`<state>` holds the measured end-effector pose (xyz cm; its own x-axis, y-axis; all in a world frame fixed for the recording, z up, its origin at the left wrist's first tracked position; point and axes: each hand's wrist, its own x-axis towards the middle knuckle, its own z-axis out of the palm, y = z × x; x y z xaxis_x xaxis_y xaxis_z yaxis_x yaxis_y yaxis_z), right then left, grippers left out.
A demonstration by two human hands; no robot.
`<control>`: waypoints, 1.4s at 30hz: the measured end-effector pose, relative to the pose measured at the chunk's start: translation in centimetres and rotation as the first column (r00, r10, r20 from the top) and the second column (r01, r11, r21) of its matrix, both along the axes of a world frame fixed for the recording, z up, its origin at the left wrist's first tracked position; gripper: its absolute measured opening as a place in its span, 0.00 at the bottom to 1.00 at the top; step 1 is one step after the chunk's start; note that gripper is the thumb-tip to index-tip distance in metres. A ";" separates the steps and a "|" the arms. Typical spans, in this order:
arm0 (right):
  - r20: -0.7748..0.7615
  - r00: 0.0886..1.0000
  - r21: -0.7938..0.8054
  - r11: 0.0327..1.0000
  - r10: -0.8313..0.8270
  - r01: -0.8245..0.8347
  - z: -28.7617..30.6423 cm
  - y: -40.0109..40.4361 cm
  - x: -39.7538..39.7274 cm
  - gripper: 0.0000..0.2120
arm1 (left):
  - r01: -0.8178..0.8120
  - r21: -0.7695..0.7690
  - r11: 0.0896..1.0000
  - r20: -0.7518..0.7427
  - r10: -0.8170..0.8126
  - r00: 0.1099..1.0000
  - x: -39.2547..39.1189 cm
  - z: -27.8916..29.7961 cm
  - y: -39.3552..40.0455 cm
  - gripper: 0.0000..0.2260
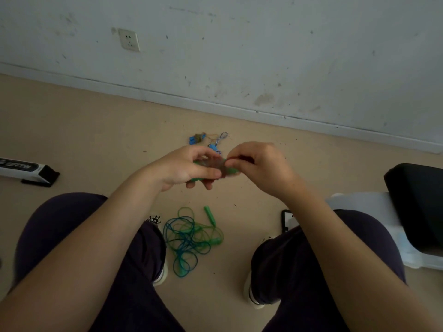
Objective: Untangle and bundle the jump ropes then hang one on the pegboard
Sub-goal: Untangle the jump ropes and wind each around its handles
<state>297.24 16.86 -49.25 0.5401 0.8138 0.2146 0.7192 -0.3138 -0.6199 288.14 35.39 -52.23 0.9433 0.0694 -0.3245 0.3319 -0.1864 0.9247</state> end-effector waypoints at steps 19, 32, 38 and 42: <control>-0.501 0.865 0.102 0.990 -0.031 0.095 -2.5 0.3 1.4 0.11 | 0.084 -0.053 0.995 0.088 -0.079 0.993 -0.5 0.1 -1.2 0.18; -0.615 0.788 0.118 0.991 0.025 0.060 -2.7 0.1 1.4 0.08 | -0.201 -0.270 0.942 0.225 0.264 0.938 -0.2 -0.3 -0.5 0.14; -0.581 0.814 0.154 0.980 -0.013 0.125 -2.4 0.1 1.2 0.07 | -0.243 -0.376 0.894 0.185 0.330 0.926 0.2 -0.4 -0.1 0.23; -0.539 0.834 0.093 0.976 -0.116 0.196 -2.5 0.2 1.5 0.04 | -0.322 -0.405 0.855 0.162 0.414 0.896 0.4 -0.6 0.0 0.23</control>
